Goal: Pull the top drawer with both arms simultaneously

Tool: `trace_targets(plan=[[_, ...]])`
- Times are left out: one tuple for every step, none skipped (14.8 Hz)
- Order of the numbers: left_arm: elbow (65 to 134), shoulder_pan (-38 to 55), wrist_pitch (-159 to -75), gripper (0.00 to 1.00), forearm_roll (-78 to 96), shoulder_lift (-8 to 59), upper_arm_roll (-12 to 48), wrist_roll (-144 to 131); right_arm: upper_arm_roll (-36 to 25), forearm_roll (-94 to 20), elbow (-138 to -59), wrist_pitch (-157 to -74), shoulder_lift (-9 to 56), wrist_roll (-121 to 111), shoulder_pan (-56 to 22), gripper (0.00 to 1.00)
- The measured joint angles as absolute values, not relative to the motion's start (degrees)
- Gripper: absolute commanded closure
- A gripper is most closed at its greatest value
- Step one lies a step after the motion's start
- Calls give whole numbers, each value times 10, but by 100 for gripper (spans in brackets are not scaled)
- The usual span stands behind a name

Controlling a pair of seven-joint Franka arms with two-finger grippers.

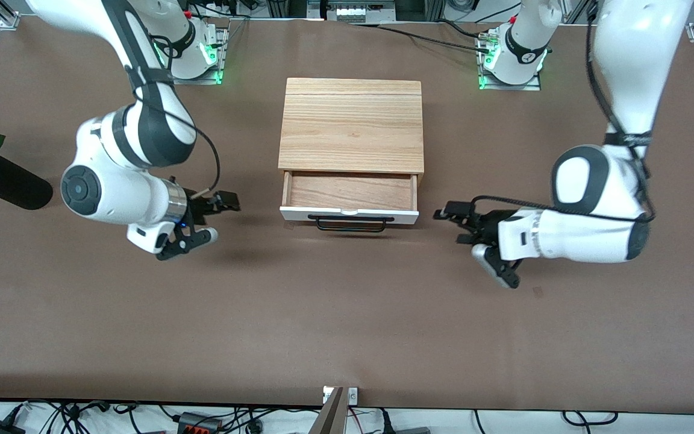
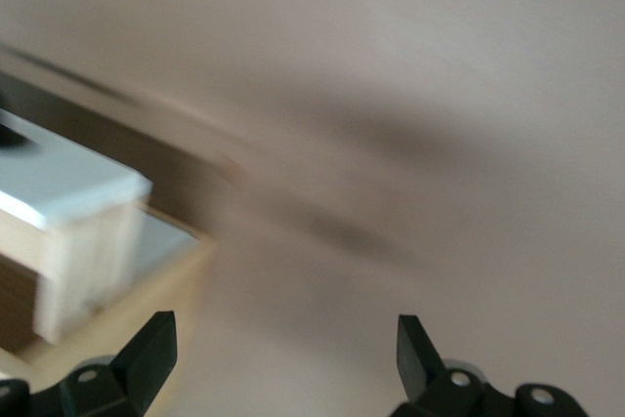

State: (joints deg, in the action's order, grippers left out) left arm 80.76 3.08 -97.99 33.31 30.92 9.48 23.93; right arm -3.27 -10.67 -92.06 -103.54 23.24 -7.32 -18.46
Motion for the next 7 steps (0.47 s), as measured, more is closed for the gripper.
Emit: trace_targets(plan=[[803,21,-952,0,312,297,94,232,-39,-78,-921,-1006,221,-62,-184,0],[796,14,-929,0,284,287,94,229,-50,-62,-921,-983,212,-55,-184,0],[786,10,-913,0,237,275,94,228,-67,-53,-920,-967,204,-54,-183,0],[778,9,-904,0,197,261,94,221,-82,-50,-919,-957,198,-54,-182,0],[773,10,-895,0,168,245,96,203,-95,-46,-911,-941,196,-50,-182,0],[770,10,-882,0,151,227,97,179,-106,-40,-897,-919,195,-40,-182,0],[769,11,-867,0,140,209,97,160,-113,-33,-876,-900,195,-24,-181,0]])
